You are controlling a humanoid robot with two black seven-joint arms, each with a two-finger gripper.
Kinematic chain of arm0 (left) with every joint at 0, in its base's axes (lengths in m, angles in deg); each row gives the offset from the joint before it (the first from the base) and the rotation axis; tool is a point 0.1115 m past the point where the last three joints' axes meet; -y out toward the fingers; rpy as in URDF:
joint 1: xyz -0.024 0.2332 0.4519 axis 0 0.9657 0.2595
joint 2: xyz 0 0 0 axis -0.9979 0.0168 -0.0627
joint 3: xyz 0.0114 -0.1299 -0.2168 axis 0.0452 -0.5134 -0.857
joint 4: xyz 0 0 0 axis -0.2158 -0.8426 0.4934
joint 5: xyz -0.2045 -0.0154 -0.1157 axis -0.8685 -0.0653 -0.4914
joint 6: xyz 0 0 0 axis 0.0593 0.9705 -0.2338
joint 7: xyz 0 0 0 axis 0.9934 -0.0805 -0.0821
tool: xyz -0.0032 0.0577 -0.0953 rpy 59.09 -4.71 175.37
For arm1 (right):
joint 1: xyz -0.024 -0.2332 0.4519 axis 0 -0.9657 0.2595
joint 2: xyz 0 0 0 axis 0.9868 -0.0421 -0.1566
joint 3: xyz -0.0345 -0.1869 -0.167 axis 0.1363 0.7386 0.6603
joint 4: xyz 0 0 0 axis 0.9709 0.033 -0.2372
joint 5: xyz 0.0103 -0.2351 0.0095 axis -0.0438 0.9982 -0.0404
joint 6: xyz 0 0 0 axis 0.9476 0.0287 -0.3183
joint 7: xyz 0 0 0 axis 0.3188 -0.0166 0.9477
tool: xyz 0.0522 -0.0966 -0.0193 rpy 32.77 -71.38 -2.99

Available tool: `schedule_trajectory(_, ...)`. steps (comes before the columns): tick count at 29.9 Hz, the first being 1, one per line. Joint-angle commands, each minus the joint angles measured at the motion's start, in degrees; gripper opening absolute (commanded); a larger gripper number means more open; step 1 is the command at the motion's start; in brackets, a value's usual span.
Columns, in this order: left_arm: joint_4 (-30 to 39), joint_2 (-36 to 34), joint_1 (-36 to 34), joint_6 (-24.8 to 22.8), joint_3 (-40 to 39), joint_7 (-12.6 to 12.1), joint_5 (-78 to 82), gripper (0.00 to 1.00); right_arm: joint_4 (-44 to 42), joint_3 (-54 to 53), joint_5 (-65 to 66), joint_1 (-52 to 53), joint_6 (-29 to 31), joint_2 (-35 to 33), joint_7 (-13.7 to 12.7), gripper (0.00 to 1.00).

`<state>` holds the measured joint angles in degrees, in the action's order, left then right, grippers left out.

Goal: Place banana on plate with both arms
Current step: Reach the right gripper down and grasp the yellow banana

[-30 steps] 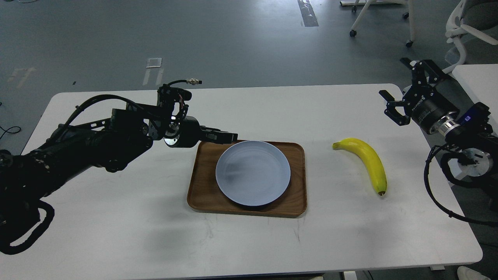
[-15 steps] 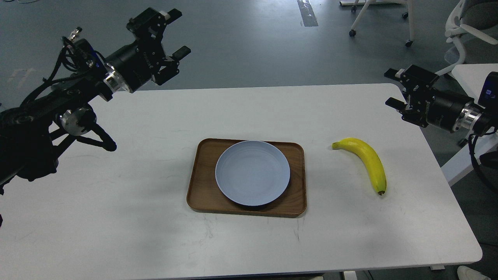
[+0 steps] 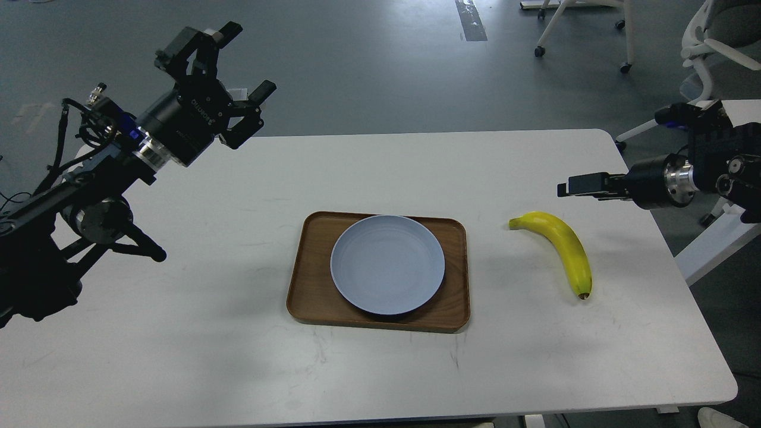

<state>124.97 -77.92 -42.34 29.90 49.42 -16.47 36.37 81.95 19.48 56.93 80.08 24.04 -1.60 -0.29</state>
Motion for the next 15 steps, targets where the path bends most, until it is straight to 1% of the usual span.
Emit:
schedule_trajectory(1, -0.02, 0.2, 0.01, -0.07, 0.02, 0.0, 0.05, 0.98, -1.59, 3.93, 0.45, -0.18, 0.01, 2.86, -0.01, 1.0)
schedule_trajectory(3, -0.02, 0.2, 0.01, -0.06, 0.02, 0.0, 0.05, 0.98, -3.25, 4.9, 0.45, -0.62, 0.01, 3.3, -0.01, 1.0)
schedule_trajectory(6, -0.02, 0.28, 0.01, 0.02, 0.02, 0.0, 0.05, 0.98, -3.44, 6.4, 0.45, -1.14, 0.01, 3.56, -0.01, 1.0)
schedule_trajectory(15, 0.07, 0.37, 0.79, 0.02, -0.07, 0.0, 0.14, 0.98, -4.22, 6.31, 0.45, -2.81, 0.01, 6.63, -0.01, 1.0)
